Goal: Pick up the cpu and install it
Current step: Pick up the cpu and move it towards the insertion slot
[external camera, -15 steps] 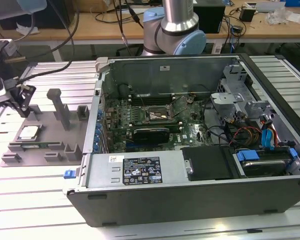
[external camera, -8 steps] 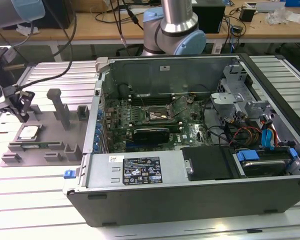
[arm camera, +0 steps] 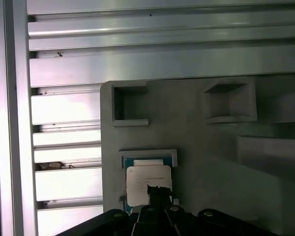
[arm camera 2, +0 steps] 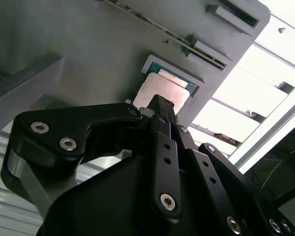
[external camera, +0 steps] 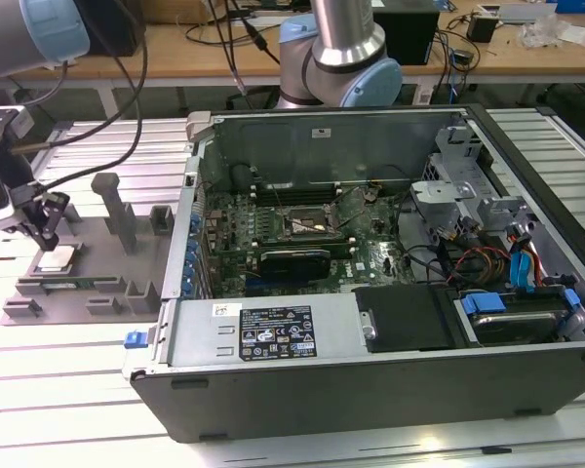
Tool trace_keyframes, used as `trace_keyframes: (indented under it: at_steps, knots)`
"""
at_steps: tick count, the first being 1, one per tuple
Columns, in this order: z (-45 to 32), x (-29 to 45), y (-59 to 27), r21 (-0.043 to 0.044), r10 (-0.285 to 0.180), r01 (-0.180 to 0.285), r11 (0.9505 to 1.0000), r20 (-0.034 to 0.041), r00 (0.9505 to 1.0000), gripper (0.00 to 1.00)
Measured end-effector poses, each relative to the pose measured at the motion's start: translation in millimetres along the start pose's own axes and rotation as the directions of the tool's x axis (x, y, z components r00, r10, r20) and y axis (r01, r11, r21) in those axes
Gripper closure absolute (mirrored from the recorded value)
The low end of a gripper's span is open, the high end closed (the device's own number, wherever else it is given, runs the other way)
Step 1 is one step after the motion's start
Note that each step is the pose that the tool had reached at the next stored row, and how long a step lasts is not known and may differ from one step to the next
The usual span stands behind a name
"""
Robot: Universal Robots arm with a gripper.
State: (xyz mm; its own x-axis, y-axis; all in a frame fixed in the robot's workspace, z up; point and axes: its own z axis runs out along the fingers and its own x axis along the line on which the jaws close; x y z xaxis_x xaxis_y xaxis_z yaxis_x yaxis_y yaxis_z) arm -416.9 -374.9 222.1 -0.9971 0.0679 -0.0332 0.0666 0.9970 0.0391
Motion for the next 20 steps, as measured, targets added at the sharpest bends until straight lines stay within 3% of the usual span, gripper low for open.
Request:
trace_keyframes:
  at_steps: [7, 14, 16, 17, 20]
  knots:
    - [12.5, 5.2, -0.9, -0.0002, -0.004, 0.004, 1.0, -0.0001, 1.0, 0.89]
    - [12.8, 5.3, -0.8, -0.0002, -0.005, 0.005, 1.0, -0.0002, 1.0, 0.89]
    - [12.8, 5.3, -0.8, -0.0001, -0.005, 0.005, 1.0, -0.0002, 1.0, 0.76]
    - [12.8, 5.3, -0.8, -0.0002, -0.005, 0.005, 1.0, -0.0002, 1.0, 0.76]
    - [12.8, 5.3, -0.8, -0.0002, -0.005, 0.005, 1.0, -0.0002, 1.0, 0.58]
